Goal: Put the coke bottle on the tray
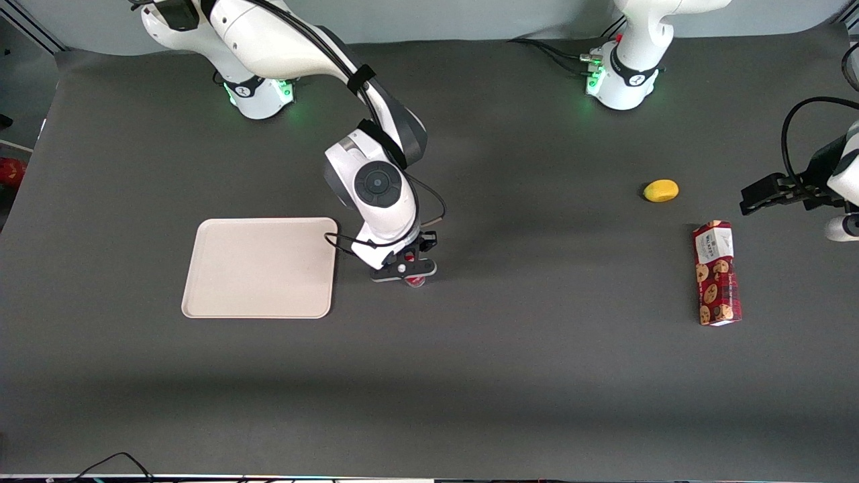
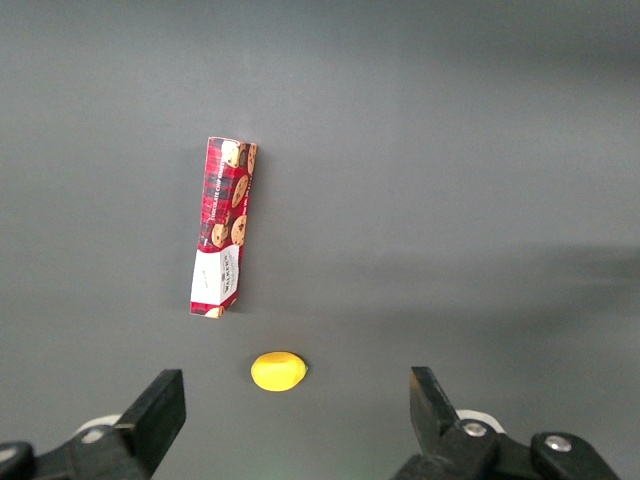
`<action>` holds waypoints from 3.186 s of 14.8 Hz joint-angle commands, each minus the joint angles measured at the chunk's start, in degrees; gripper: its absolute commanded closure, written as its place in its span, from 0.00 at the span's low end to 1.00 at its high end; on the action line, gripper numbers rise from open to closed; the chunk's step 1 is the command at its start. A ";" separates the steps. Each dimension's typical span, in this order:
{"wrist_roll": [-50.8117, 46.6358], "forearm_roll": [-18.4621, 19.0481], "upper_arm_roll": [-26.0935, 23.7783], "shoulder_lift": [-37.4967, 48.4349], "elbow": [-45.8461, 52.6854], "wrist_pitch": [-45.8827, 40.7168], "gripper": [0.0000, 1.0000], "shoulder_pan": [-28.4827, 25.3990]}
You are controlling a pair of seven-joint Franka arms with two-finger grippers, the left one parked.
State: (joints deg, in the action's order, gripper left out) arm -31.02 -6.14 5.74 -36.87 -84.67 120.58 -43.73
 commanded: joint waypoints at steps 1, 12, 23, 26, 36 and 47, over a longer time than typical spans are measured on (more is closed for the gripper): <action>0.44 -0.27 0.23 -0.04 -0.06 0.80 1.00 -0.22; -0.44 -1.06 0.85 9.87 0.81 -14.74 0.00 0.57; 0.00 -2.56 0.94 15.87 17.61 -35.68 0.00 0.40; 0.09 -2.47 0.85 13.07 17.61 -33.23 0.00 0.48; 0.96 -1.94 0.94 1.02 12.79 -14.60 0.00 0.57; 2.81 -1.41 2.52 -5.66 11.63 -6.06 0.00 0.66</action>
State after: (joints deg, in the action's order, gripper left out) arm -30.00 -7.42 7.37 -42.17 -73.13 113.29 -42.93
